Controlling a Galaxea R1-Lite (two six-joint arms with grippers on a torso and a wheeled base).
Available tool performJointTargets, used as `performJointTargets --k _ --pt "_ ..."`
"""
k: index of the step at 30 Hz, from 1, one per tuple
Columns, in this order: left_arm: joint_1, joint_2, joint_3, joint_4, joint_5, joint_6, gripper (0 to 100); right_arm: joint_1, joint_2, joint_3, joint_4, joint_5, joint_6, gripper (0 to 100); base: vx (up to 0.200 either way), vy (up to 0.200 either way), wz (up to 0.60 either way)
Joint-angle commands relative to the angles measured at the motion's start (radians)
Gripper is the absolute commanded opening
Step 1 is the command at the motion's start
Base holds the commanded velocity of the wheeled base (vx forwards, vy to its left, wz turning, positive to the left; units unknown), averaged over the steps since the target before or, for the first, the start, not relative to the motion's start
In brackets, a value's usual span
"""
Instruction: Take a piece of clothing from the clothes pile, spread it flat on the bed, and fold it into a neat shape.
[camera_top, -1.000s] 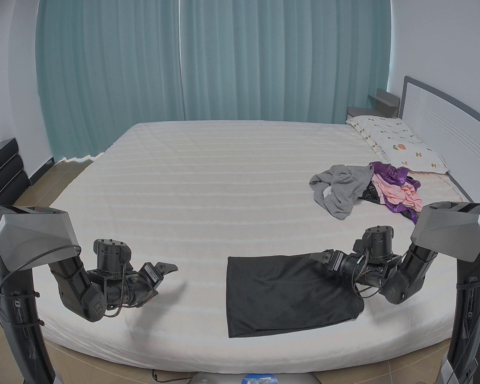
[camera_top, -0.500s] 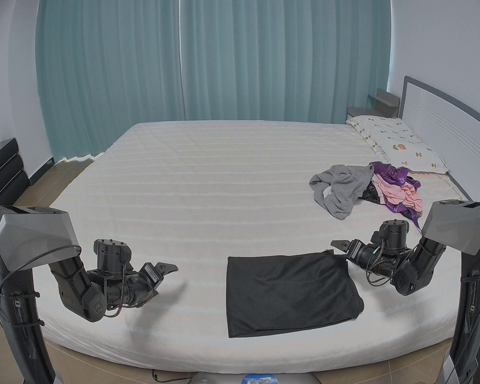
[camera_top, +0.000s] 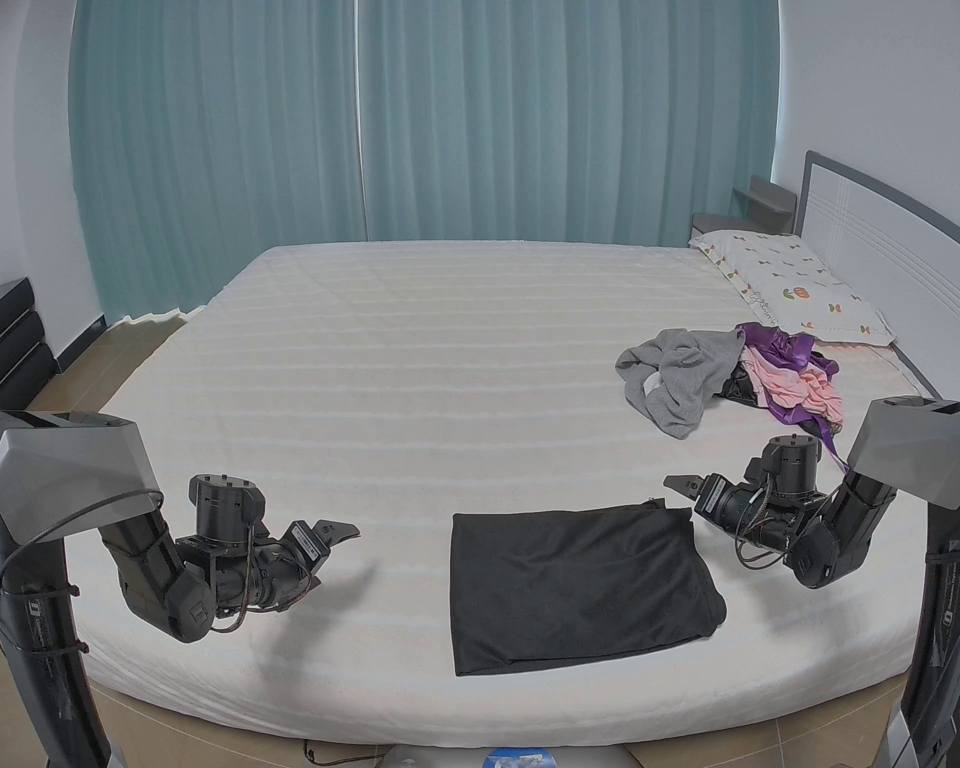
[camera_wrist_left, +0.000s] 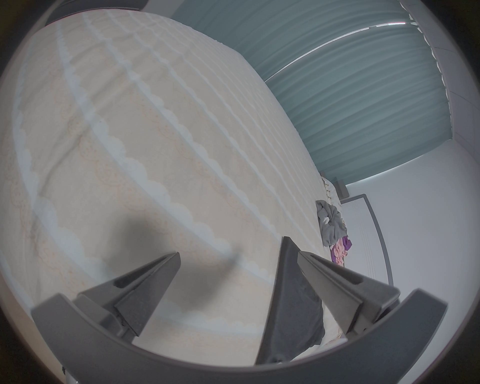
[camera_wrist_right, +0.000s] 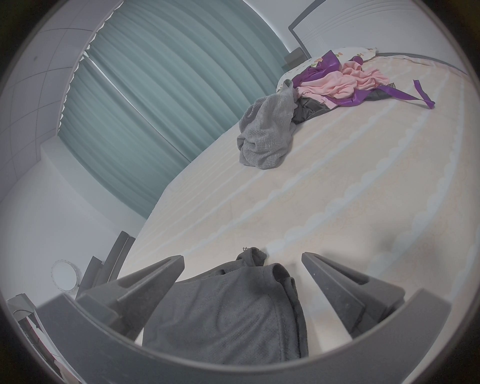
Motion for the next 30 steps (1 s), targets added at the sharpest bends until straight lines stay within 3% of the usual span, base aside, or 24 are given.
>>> performJointTargets --k 1,11,19,30 --pt "-0.028 -0.009 -0.003 0.000 0.002 -0.005 100 0.006 -0.035 0.006 0.007 -0.001 -0.003 100 0.000 -0.200 0.00" --pt "-0.036 -0.007 -0.007 0.000 0.002 -0.010 100 -0.003 -0.027 0.026 0.006 0.022 0.019 100 0.000 -0.200 0.00" --pt "-0.080 -0.007 -0.021 0.000 0.028 -0.008 100 -0.003 -0.005 0.014 0.004 0.060 0.033 100 0.000 0.000 0.00" --pt "-0.166 0.134 -0.253 0.016 0.088 0.001 100 0.021 -0.004 0.014 0.006 0.069 0.036 100 0.000 0.000 0.00"
